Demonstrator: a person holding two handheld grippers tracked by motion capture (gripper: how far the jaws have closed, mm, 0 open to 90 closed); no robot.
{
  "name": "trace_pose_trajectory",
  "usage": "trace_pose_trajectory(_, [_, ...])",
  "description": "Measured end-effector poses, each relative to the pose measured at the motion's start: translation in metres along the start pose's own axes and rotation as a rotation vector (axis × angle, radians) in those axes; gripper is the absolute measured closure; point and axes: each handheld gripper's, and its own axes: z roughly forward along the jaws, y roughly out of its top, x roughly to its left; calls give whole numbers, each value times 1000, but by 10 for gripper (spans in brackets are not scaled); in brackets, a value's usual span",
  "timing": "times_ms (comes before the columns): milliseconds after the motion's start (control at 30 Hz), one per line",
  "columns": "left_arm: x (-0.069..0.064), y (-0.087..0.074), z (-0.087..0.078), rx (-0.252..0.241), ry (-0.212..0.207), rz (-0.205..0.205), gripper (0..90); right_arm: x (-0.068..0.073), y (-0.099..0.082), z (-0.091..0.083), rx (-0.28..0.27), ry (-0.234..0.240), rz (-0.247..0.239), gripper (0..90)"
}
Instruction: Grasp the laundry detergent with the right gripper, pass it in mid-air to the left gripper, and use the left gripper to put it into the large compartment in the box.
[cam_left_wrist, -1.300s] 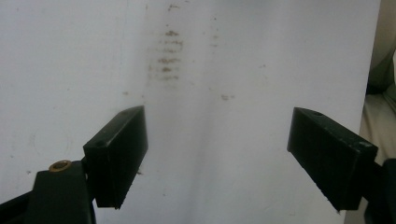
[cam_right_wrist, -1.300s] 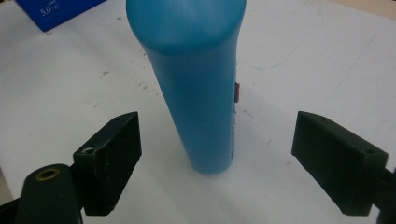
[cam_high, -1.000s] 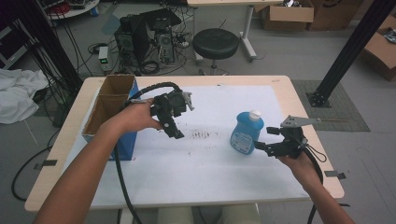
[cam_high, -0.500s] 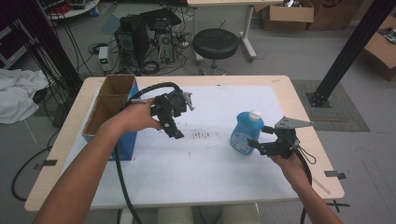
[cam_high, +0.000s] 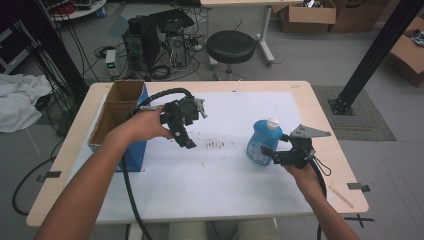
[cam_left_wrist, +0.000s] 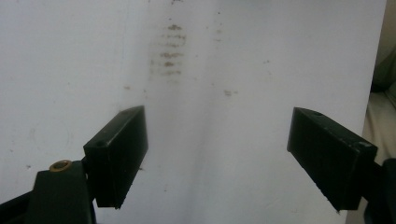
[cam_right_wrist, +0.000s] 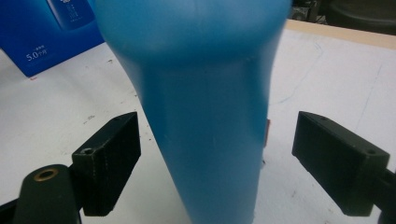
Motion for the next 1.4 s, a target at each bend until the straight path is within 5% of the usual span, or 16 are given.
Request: trace_pose_trajectory(1400, [1,-1,0,3,0,2,213,3,-1,17,-72,-6,17,250])
